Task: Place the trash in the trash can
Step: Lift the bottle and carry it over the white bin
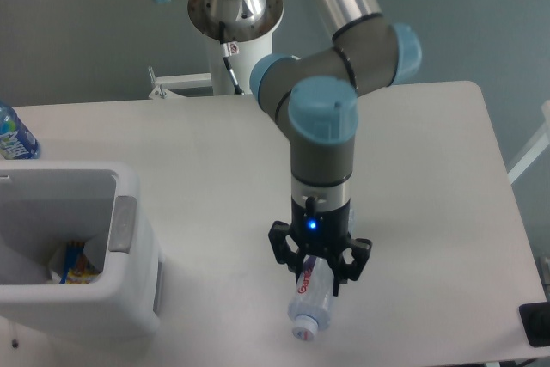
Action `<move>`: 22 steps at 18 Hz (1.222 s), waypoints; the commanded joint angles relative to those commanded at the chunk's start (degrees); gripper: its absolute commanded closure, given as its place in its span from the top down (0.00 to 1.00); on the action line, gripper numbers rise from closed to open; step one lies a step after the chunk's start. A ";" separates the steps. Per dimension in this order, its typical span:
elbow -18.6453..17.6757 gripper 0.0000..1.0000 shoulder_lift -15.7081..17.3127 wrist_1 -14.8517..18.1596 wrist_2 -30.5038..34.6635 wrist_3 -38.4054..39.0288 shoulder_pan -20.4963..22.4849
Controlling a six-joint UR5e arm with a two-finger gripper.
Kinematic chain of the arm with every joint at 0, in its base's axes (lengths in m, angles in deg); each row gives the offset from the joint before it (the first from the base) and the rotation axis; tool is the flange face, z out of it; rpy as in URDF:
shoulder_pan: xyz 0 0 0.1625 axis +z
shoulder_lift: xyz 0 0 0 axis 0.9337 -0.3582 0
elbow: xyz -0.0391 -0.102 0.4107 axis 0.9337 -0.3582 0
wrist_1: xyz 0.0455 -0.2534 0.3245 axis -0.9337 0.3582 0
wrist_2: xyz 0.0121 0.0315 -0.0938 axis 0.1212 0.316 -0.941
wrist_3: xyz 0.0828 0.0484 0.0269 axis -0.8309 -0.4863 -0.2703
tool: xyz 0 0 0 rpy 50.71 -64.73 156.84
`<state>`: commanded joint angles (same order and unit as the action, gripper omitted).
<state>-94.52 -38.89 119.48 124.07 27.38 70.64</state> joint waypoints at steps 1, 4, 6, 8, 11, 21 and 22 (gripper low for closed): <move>0.00 0.58 1.14 -0.88 -3.95 2.02 0.71; 0.00 0.58 4.13 -2.03 -7.68 7.30 1.33; 0.00 0.58 5.89 -2.04 -9.08 10.81 0.98; 0.09 0.58 7.47 -2.04 -9.71 16.08 0.11; -0.17 0.58 8.88 -2.04 -9.71 20.75 -3.66; -0.61 0.58 8.18 -1.95 -9.62 24.63 -16.41; -0.70 0.58 7.83 -1.95 -9.70 24.80 -17.56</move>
<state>-95.22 -31.06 117.53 114.36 52.18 53.08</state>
